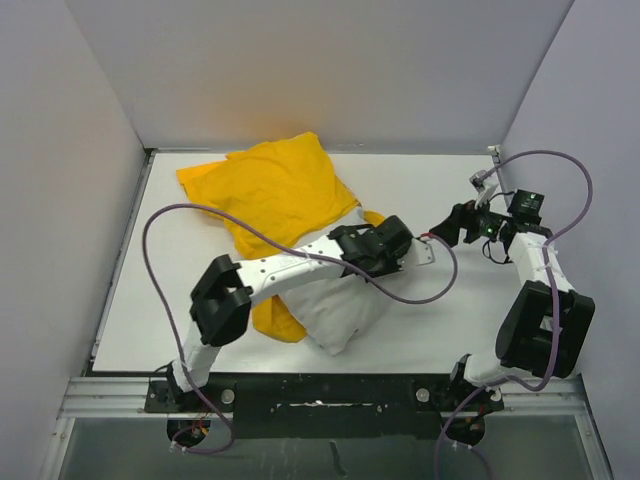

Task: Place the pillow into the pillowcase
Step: Stuff the pillow into the pillowcase.

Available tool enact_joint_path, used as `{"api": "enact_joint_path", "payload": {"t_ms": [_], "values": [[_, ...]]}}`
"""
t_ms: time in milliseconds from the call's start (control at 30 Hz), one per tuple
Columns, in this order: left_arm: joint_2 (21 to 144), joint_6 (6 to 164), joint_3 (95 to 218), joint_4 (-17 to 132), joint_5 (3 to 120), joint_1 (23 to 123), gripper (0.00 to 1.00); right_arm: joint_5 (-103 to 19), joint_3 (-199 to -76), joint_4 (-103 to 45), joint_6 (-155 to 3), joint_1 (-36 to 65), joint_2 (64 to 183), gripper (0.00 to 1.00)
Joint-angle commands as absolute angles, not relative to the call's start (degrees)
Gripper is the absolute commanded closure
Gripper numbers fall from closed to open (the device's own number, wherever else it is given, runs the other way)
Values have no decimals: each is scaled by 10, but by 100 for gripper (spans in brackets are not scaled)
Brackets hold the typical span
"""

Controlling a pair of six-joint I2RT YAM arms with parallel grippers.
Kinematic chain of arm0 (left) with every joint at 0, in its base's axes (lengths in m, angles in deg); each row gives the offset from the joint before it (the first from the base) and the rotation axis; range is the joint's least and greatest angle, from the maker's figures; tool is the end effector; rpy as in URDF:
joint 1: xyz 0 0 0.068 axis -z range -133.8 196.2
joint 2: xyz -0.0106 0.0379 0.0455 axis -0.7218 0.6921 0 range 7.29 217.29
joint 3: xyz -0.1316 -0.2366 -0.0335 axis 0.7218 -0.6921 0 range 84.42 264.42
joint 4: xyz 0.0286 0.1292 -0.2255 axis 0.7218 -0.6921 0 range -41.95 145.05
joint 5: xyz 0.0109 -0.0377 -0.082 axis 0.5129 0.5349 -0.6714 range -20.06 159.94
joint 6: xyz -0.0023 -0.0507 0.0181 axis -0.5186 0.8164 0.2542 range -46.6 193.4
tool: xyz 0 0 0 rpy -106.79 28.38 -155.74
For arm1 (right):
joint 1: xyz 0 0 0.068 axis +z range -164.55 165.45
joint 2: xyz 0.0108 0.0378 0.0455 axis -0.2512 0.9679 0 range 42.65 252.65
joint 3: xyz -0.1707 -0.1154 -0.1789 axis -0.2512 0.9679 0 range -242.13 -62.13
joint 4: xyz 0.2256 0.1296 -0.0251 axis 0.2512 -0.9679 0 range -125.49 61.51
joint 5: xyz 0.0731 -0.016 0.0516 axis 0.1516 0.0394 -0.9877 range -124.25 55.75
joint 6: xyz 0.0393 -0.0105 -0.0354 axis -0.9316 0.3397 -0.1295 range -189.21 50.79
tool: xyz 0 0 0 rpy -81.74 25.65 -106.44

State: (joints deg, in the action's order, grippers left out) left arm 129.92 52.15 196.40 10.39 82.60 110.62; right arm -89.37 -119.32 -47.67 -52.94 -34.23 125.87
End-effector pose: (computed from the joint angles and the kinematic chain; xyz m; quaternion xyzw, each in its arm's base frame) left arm 0.2126 -0.4261 0.2601 0.6209 0.7181 -0.0111 0.3142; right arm 0.2939 -0.0741 0.2552 -0.1518 0.8245 0.3026 0.4534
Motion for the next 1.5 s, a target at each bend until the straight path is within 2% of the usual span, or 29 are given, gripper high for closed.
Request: {"api": "enact_joint_path", "payload": {"t_ms": [0, 167, 267, 400, 567, 767, 933, 1067, 1133, 1167, 1300, 1367, 1433, 1467], "values": [[1032, 484, 1785, 259, 710, 1030, 100, -928, -1212, -497, -491, -300, 1279, 21], [861, 554, 1639, 399, 429, 880, 100, -977, -1193, -463, -501, -253, 1286, 18], [829, 596, 1609, 445, 307, 794, 100, -1015, -1152, -368, -563, -228, 1280, 12], [821, 636, 1604, 476, 207, 736, 100, -994, -1097, -249, -626, -176, 1272, 0], [817, 680, 1599, 510, 136, 689, 100, -883, -1155, -241, -607, -94, 1326, 2], [814, 714, 1599, 524, 97, 666, 100, -836, -1281, -246, -612, -16, 1460, 2], [807, 728, 1594, 530, 88, 662, 100, -866, -1390, -291, -637, 11, 1573, 2], [800, 738, 1571, 552, 88, 657, 100, -882, -1416, -301, -658, 44, 1614, 1], [793, 749, 1550, 576, 86, 654, 100, -882, -1434, -319, -668, 45, 1635, 10], [789, 751, 1541, 582, 87, 653, 100, -891, -1443, -333, -664, 43, 1642, 20], [771, 696, 1493, 581, 101, 643, 100, -1026, -1441, -376, -668, 8, 1622, 88], [769, 656, 1470, 579, 119, 635, 100, -1130, -1408, -383, -672, -13, 1581, 98], [776, 628, 1452, 589, 150, 633, 100, -1213, -1357, -392, -655, -18, 1515, 100], [782, 617, 1444, 601, 162, 634, 100, -1248, -1338, -441, -616, -15, 1480, 100]]}}
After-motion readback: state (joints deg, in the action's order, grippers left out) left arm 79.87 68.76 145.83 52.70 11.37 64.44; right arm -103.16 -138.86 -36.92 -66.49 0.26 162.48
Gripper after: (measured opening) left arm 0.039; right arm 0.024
